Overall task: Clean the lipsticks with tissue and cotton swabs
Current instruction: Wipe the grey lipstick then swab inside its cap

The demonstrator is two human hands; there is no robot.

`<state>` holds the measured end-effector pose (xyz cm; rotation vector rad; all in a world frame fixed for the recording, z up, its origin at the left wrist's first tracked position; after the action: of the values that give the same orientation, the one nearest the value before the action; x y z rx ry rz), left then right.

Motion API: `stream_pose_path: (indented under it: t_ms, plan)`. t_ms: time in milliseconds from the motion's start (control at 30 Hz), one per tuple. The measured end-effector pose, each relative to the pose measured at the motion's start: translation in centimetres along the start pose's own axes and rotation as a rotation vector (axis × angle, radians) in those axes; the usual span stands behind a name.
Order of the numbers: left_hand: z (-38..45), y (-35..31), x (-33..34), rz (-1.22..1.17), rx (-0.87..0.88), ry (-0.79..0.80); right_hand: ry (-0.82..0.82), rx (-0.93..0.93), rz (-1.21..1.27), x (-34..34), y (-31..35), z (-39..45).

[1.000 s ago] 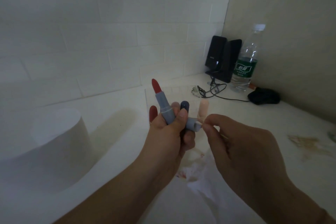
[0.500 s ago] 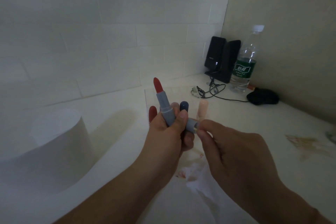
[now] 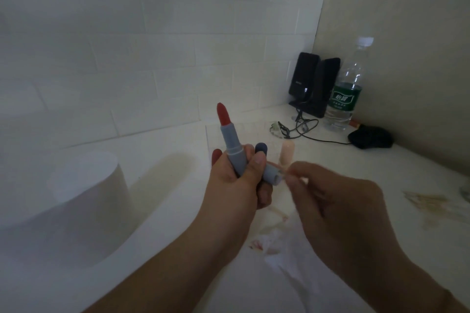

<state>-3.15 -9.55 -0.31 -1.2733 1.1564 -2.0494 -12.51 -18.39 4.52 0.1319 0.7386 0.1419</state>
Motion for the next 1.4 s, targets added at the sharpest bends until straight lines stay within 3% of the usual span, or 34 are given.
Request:
stream_pose_path:
  t_ms: [167,267,367,533,667,767,1233,1400]
  plan:
    - [0.0,-0.1,-0.1,0.004,0.003,-0.018,0.101,-0.003,-0.082,1.3,0.0,-0.5]
    - [0.1,0.1,-0.6,0.005,-0.022,-0.032,0.069,-0.014,0.041,0.8,0.1,-0.4]
    - [0.2,0.5,-0.6,0.037,-0.052,-0.021,0.019,0.03,-0.013,0.0,-0.8,0.2]
    - [-0.2,0.7,-0.6,-0.067,-0.102,-0.035,0.088,0.012,0.009,1.2,0.1,-0.7]
    - [0.1,0.4,-0.5,-0.106,-0.105,-0.02,0.075,0.228,0.329,-0.2,-1.5,0.1]
    - [0.3,0.6,-0.6,-0.213,-0.16,-0.046,0.027,0.334,0.351,-0.8,-3.0,0.3]
    - [-0.1,0.0,0.1,-0.184,-0.138,-0.023,0.095,0.139,0.162,0.4,-1.7,0.0]
    - [-0.2,0.1,0.2,-0.163,-0.14,-0.001,0.071,0.159,0.295,0.1,-1.6,0.0]
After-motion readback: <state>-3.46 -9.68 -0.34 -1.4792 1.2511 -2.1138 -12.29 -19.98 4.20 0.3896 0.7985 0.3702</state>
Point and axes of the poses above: each hand's wrist, its own z-axis towards the middle knuckle, its own x-axis out of the palm, y = z × x, the point moved 7 cm from there along z, towards the middle knuckle, and after that the axes turned 10 degrees about -z, right-handed, at the moved point
